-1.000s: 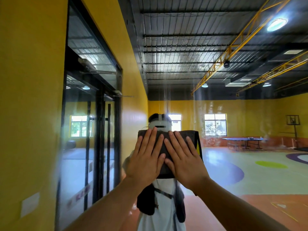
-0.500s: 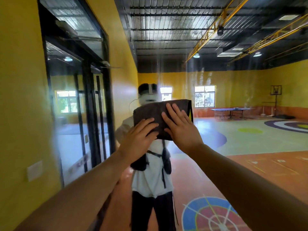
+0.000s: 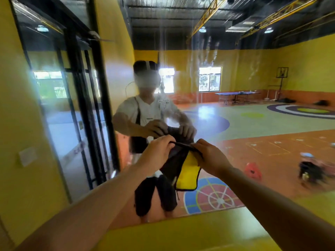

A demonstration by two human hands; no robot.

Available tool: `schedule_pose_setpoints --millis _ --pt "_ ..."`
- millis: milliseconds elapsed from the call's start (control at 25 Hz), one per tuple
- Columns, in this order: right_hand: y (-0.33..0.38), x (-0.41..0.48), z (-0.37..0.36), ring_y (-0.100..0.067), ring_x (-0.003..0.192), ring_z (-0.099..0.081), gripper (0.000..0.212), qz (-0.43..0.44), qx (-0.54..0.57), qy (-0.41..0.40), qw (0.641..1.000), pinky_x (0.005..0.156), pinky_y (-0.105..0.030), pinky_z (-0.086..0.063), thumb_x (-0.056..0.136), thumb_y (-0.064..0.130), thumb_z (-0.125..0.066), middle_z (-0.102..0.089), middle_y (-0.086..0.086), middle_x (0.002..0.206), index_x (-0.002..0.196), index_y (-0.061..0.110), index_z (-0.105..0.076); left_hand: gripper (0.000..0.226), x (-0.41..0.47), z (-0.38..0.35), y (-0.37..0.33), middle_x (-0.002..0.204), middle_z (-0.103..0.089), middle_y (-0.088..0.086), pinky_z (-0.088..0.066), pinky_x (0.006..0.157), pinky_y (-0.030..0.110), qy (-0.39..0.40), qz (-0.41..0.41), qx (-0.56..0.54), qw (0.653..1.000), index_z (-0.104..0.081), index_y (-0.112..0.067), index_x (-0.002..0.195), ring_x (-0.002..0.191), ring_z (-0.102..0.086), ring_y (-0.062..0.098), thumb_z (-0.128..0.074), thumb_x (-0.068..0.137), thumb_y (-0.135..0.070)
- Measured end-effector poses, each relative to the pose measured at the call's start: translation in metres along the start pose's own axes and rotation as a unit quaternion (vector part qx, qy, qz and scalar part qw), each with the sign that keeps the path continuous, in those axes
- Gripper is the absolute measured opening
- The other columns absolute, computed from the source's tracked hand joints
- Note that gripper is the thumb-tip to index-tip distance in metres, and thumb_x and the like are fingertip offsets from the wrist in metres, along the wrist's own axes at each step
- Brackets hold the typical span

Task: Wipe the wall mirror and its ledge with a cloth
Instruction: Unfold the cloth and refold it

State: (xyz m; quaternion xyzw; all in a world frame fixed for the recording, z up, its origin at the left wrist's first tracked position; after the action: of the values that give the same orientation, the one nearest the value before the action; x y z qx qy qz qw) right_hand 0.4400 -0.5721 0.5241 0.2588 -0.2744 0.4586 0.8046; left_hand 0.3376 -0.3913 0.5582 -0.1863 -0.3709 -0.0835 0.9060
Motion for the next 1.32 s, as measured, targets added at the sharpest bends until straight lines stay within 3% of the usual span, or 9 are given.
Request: schedule_pose_setpoints --millis 120,320,480,600,720,800,960,1200,1320 --pt "-0.01 -0.05 -0.026 -0.034 0.094 -0.065 0.025 -0.124 0.08 0.144 0.978 0.079 -0.036 -0.045 0.102 0.022 -0.055 -0.064 -0.009 0.094 0.106 0.007 -0.074 0.012 -0.047 -0.044 0.005 0.094 -0.067 -0.002 -0.035 0.075 0.002 0.054 0.083 -0.054 0.994 -0.072 -0.009 0.108 0.092 -0.063 0.018 -0.064 0.1 -0.014" --pt "-0.005 -0.113 -0.047 -0.012 0.079 -0.062 0.021 -0.241 0.136 0.282 0.918 0.069 -0.017 -0.045 0.101 0.025 -0.063 -0.069 -0.003 0.092 0.105 0.009 -0.075 0.012 -0.121 -0.111 0.031 0.105 -0.071 -0.001 -0.04 0.076 0.009 0.15 0.219 -0.142 0.954 -0.071 -0.014 0.109 0.1 -0.065 0.015 -0.064 0.1 -0.018" --pt "-0.006 -0.136 -0.059 -0.014 0.074 -0.048 0.024 -0.334 0.195 0.299 0.872 0.066 -0.027 -0.036 0.101 0.024 -0.062 -0.06 -0.005 0.084 0.102 0.004 -0.074 0.017 -0.148 -0.131 0.031 0.112 -0.071 0.001 -0.044 0.09 0.023 0.178 0.262 -0.132 0.939 -0.072 -0.016 0.113 0.106 -0.064 0.017 -0.065 0.1 -0.023" --pt "0.0 -0.137 -0.067 -0.021 0.084 -0.058 0.02 -0.363 0.224 0.275 0.862 0.072 -0.033 -0.043 0.1 0.027 -0.064 -0.07 -0.013 0.1 0.11 0.014 -0.076 0.022 -0.158 -0.131 0.016 0.117 -0.057 0.0 -0.047 0.091 0.027 0.12 0.312 -0.132 0.933 -0.064 -0.021 0.122 0.099 -0.059 0.015 -0.064 0.1 -0.027" --pt "0.007 -0.136 -0.071 -0.022 0.094 -0.062 0.016 -0.339 0.209 0.283 0.873 0.076 -0.033 -0.048 0.102 0.028 -0.061 -0.071 -0.003 0.1 0.102 0.023 -0.076 0.019 -0.168 -0.136 -0.001 0.106 -0.06 0.003 -0.053 0.078 0.032 0.136 0.409 -0.299 0.851 -0.061 -0.019 0.115 0.088 -0.059 0.017 -0.056 0.104 -0.034" --pt "0.013 -0.135 -0.072 -0.017 0.086 -0.055 0.018 -0.309 0.201 0.309 0.876 0.068 -0.03 -0.04 0.103 0.026 -0.058 -0.064 0.001 0.09 0.09 0.027 -0.071 0.025 -0.175 -0.143 -0.007 0.109 -0.063 0.002 -0.05 0.078 0.029 0.229 0.393 -0.341 0.823 -0.061 -0.022 0.118 0.093 -0.061 0.018 -0.058 0.103 -0.042" --pt "0.011 -0.128 -0.06 -0.016 0.083 -0.051 0.018 -0.3 0.241 0.321 0.865 0.073 -0.032 -0.037 0.101 0.025 -0.062 -0.063 -0.003 0.088 0.086 0.023 -0.072 0.047 -0.189 -0.149 -0.002 0.13 -0.065 -0.007 -0.052 0.1 0.031 0.338 0.315 -0.278 0.842 -0.056 -0.027 0.139 0.117 -0.063 0.014 -0.073 0.095 -0.03" --pt "0.005 -0.105 -0.015 -0.023 0.082 -0.063 0.019 -0.328 0.383 0.312 0.805 0.075 -0.032 -0.053 0.102 0.022 -0.062 -0.068 -0.013 0.091 0.102 0.006 -0.071 0.049 -0.219 -0.169 0.015 0.132 -0.064 -0.001 -0.051 0.105 0.042 0.34 0.328 -0.25 0.845 -0.062 -0.025 0.135 0.119 -0.063 0.019 -0.075 0.09 -0.04" --pt "0.003 -0.095 0.01 -0.016 0.067 -0.067 0.019 -0.331 0.421 0.326 0.779 0.061 -0.026 -0.056 0.103 0.02 -0.057 -0.07 -0.009 0.082 0.099 0.005 -0.069 0.019 -0.225 -0.181 0.006 0.11 -0.073 -0.01 -0.057 0.091 0.034 0.326 0.296 -0.232 0.868 -0.07 -0.035 0.108 0.1 -0.069 0.012 -0.073 0.091 -0.025"
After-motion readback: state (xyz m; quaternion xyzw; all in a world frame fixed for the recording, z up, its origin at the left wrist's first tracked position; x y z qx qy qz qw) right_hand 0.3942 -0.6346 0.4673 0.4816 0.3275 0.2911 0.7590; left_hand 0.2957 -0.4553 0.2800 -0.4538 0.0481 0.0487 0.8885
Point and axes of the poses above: each hand's wrist, its own x-axis towards the middle knuckle, its own z-axis out of the back of the hand, y = z × x, the point moved 4 cm from there along x, towards the middle knuckle
